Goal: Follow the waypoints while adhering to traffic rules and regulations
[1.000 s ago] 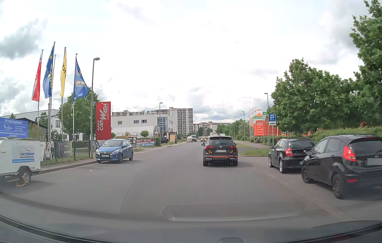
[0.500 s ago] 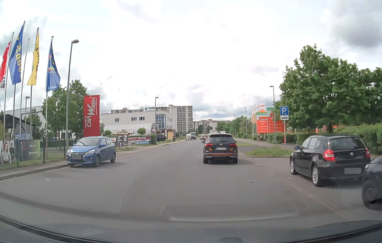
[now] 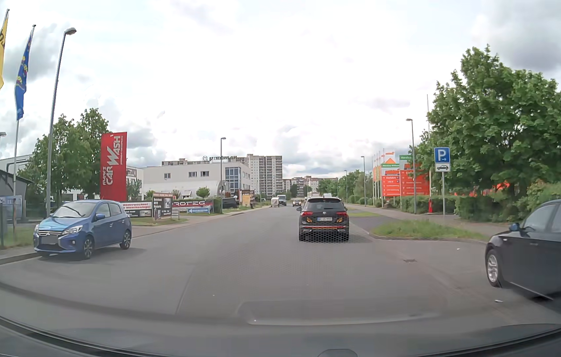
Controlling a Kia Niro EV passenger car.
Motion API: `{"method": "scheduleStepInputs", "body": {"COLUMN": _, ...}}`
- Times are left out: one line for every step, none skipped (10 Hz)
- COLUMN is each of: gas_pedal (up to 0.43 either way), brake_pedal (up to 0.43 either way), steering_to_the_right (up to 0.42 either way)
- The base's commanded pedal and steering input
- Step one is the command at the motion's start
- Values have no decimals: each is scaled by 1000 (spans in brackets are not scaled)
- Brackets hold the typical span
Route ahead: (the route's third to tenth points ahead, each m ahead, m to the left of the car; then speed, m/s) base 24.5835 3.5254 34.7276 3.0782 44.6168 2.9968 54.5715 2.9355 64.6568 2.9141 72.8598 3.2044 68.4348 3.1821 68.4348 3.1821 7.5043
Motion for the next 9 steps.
{"method": "scheduleStepInputs", "body": {"gas_pedal": 8, "brake_pedal": 0, "steering_to_the_right": -1}}
{"method": "scheduleStepInputs", "body": {"gas_pedal": 8, "brake_pedal": 0, "steering_to_the_right": -1}}
{"method": "scheduleStepInputs", "body": {"gas_pedal": 8, "brake_pedal": 0, "steering_to_the_right": -1}}
{"method": "scheduleStepInputs", "body": {"gas_pedal": 8, "brake_pedal": 0, "steering_to_the_right": -1}}
{"method": "scheduleStepInputs", "body": {"gas_pedal": 8, "brake_pedal": 0, "steering_to_the_right": -1}}
{"method": "scheduleStepInputs", "body": {"gas_pedal": 8, "brake_pedal": 0, "steering_to_the_right": -1}}
{"method": "scheduleStepInputs", "body": {"gas_pedal": 8, "brake_pedal": 0, "steering_to_the_right": -1}}
{"method": "scheduleStepInputs", "body": {"gas_pedal": 8, "brake_pedal": 0, "steering_to_the_right": -1}}
{"method": "scheduleStepInputs", "body": {"gas_pedal": 8, "brake_pedal": 0, "steering_to_the_right": -1}}
